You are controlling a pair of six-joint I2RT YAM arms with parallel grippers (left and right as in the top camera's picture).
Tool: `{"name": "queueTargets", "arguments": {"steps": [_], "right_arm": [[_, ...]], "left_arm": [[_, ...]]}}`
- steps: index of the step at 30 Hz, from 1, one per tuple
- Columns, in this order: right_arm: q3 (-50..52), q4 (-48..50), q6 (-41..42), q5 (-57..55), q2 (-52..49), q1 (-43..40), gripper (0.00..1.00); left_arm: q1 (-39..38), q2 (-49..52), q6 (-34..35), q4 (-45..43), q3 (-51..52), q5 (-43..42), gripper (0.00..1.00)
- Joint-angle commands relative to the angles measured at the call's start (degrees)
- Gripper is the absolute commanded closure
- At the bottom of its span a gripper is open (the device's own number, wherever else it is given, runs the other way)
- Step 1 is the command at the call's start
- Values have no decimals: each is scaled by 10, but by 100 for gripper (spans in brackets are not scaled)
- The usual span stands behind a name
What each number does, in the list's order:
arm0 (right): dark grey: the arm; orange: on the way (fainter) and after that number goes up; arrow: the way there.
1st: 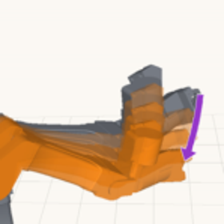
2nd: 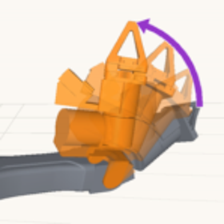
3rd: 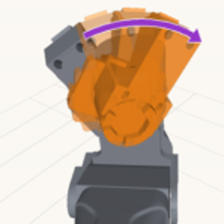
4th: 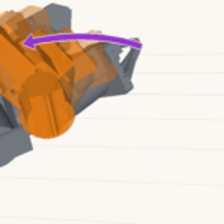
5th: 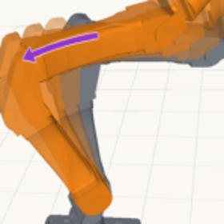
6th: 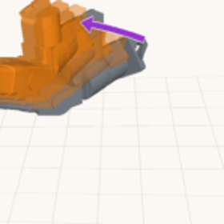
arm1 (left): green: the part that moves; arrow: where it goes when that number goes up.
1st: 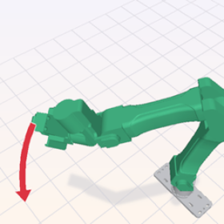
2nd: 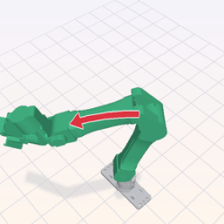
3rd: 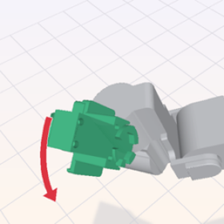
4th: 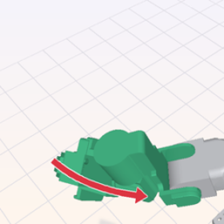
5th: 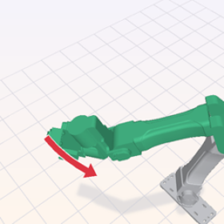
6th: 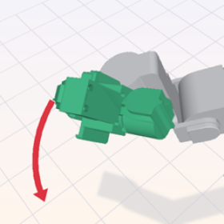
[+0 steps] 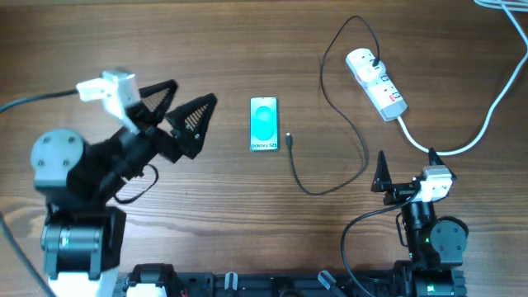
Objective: Plug charger to phone and switch on socket
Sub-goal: 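Move the left gripper over the phone lying on the table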
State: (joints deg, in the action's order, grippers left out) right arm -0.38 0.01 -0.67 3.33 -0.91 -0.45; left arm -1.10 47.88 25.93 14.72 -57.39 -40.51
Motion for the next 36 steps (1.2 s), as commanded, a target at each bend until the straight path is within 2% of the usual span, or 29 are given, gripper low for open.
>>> {"name": "queueTargets", "arguments": {"steps": [1,3,5,7,11,14,21,24,34,36], "right_arm": [[1,1,7,-7,3,-3,0],[1,1,7,-7,3,-3,0],[1,1,7,-7,3,-3,0],[1,1,7,-7,3,-3,0],[1,1,7,-7,3,-3,0],[1,1,7,-7,3,-3,0],[1,1,7,-7,3,-3,0],[1,1,7,-7,3,-3,0],[1,1,7,-7,3,-3,0],[1,1,7,-7,3,-3,0]], "left_arm": [[-1,53,33,33,-39,-59,1],[-10,102,28,90,-87,-54,0],[-30,167,-4,189,-163,-13,1],[-69,255,-36,342,-278,121,1],[-144,416,-33,567,-473,339,0],[-183,524,-30,662,-572,405,0],[-244,615,-30,579,-578,384,0],[-266,656,-30,554,-578,403,0],[-267,796,-32,553,-578,429,0],[-268,812,-61,555,-578,411,0]]}}
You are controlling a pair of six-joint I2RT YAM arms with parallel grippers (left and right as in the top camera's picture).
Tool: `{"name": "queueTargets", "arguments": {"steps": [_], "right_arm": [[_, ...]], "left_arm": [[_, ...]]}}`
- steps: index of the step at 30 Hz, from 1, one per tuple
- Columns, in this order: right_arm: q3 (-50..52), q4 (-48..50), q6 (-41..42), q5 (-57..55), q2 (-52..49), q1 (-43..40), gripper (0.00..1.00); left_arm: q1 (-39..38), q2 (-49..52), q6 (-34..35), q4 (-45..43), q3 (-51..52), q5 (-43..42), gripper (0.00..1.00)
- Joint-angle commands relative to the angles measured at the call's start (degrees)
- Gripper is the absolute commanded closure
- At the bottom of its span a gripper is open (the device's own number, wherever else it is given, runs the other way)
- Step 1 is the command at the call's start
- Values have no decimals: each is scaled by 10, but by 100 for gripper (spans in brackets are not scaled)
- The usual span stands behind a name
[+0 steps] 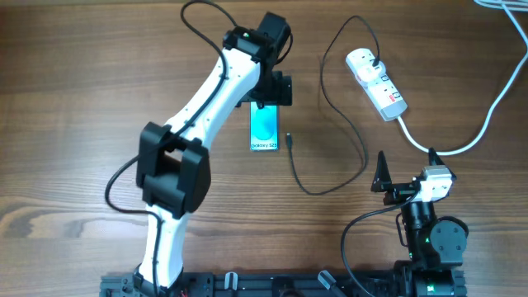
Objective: Plug charger to phone and switch on socket
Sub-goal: 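Move the left gripper over the phone lying on the table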
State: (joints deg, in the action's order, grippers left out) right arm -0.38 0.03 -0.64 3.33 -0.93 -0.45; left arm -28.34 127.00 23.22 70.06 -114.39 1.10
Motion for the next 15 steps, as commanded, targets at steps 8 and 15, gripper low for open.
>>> {"name": "queueTargets", "arguments": {"steps": [8,15], "right_arm": [[1,1,7,-7,3,-3,0],[1,1,7,-7,3,-3,0]], "left_arm": [[3,62,-45,-1,-7,-40,0],[3,87,2,-2,-7,-6,0]]}}
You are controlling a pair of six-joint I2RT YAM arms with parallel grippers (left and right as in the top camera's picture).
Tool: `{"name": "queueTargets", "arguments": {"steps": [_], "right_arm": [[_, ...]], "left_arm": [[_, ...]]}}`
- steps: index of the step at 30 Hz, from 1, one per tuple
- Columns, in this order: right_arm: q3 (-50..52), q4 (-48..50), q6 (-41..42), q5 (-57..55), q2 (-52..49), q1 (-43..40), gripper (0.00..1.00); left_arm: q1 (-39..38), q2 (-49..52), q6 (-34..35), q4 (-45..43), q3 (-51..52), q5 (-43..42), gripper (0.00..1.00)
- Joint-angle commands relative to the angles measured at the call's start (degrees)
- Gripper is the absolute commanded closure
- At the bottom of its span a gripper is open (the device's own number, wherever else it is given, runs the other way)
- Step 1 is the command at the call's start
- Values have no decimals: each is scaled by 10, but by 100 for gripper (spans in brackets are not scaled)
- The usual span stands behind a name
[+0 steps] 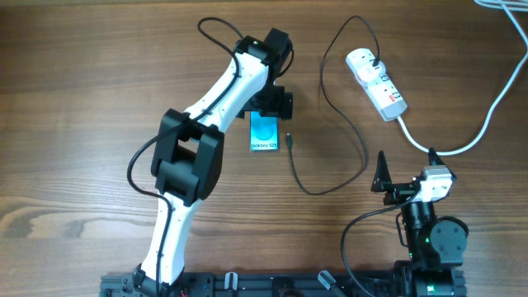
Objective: Plug charger to phone and switch on socket
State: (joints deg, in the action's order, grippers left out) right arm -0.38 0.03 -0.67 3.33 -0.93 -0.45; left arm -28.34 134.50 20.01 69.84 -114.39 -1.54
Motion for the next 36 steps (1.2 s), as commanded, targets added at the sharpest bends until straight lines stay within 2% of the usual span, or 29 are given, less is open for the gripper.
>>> {"name": "queueTargets", "arguments": {"steps": [1,11,27,36], "right_arm": [[1,1,7,-7,3,-3,0],[1,1,7,-7,3,-3,0],[1,1,7,-7,3,-3,0],[1,1,7,-7,3,-3,0]], "left_arm": [[3,13,34,0,-7,21,0],[1,13,62,-2,-4,16,0],[-5,13,75,-69,107,14,0],[-5,13,74,-82,111,14,0]]}}
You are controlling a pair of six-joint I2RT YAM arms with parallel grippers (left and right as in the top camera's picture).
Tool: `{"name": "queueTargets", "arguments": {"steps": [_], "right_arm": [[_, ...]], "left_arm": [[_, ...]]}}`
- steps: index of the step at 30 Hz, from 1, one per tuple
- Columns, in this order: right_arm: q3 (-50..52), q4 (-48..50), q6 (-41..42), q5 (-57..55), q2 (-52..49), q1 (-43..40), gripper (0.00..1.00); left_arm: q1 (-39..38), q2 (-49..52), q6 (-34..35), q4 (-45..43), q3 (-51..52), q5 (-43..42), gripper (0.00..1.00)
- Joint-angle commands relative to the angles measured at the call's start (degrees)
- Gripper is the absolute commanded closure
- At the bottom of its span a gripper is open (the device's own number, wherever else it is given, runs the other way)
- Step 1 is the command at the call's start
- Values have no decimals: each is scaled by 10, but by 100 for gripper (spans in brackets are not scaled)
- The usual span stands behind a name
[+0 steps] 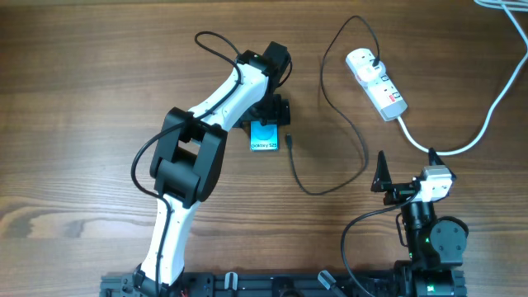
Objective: Plug charger to phone and switch on socket
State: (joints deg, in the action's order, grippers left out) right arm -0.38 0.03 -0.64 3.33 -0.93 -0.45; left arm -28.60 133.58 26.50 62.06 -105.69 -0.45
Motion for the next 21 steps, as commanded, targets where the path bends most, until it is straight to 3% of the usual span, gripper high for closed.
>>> {"name": "queueTargets", "arguments": {"steps": [1,4,10,16,18,21], "right_arm": [[1,1,7,-7,3,-3,0],[1,1,7,-7,3,-3,0],[1,1,7,-7,3,-3,0],[1,1,7,-7,3,-3,0],[1,1,7,-7,3,-3,0],[1,1,7,-7,3,-3,0]], "left_arm": [[-2,22,8,-4,24,3,1],[-2,22,7,-6,24,3,0],[-2,22,7,-8,24,3,16],[-2,22,6,-8,24,3,17],[-2,22,-6,-8,24,3,26],[-2,22,-5,-8,24,3,26]]}}
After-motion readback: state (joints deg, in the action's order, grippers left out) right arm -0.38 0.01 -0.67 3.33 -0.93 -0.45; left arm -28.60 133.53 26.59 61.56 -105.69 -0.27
